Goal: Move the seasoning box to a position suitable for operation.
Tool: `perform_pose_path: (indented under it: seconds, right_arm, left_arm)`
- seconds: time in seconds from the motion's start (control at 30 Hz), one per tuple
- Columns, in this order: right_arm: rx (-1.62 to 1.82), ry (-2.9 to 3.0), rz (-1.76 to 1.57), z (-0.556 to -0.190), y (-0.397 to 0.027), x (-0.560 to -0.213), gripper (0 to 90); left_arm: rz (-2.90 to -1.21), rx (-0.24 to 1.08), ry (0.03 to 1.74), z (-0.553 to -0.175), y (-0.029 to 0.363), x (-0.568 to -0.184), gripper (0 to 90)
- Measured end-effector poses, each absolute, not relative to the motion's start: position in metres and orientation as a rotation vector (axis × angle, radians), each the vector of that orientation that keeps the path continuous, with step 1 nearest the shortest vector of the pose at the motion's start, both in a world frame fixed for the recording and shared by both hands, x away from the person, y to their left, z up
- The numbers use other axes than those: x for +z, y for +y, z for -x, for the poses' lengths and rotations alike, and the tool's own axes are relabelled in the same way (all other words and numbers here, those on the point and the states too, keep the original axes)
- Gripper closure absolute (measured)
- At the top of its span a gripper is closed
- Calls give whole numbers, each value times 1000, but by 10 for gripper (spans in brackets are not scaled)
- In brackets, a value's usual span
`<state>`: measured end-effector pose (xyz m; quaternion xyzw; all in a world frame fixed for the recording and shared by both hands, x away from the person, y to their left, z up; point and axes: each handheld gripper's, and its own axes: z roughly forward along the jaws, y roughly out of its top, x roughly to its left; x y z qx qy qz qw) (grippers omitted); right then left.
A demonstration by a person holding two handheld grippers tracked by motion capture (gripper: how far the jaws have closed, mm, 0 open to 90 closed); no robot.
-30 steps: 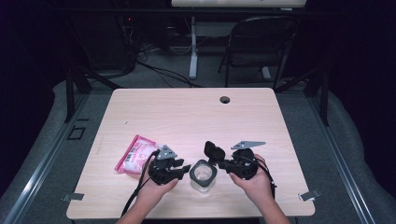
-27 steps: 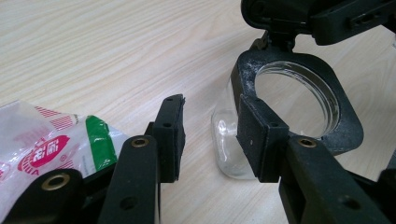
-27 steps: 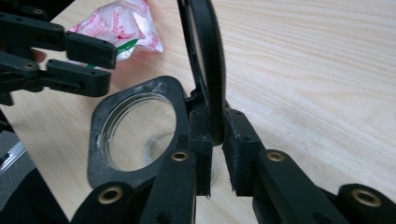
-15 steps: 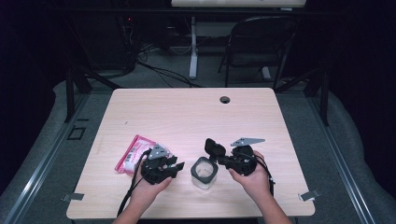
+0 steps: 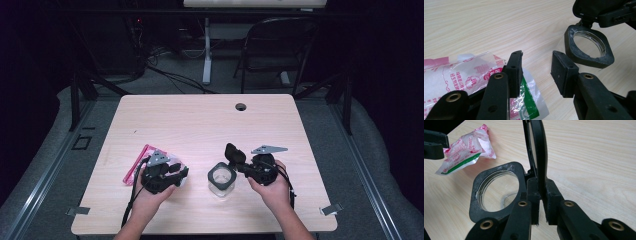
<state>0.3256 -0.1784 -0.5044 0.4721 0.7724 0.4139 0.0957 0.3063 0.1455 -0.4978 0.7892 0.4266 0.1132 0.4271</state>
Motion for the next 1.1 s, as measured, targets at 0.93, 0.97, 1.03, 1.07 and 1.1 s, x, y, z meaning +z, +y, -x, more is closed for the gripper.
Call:
perform_pose_path:
  seconds: [0.93, 0.97, 1.03, 1.07, 1.1]
  right_arm:
    - [1161, 2346, -1376, -306, -193, -486, 550]
    - [1164, 2341, -1373, -305, -193, -486, 548]
    - [1150, 2328, -1380, -303, -194, -485, 535]
    - [1142, 2333, -1375, -303, -195, -485, 533]
    - [1147, 2328, -1384, -302, -195, -486, 523]
  left_arm:
    - [-1975, 293, 1085, -324, 159, -497, 520]
    - [-1980, 301, 1081, -325, 160, -496, 518]
    - [-1986, 310, 1076, -326, 160, -496, 515]
    - [-1987, 313, 1074, -327, 161, -496, 513]
    - [-1990, 316, 1071, -327, 161, -495, 510]
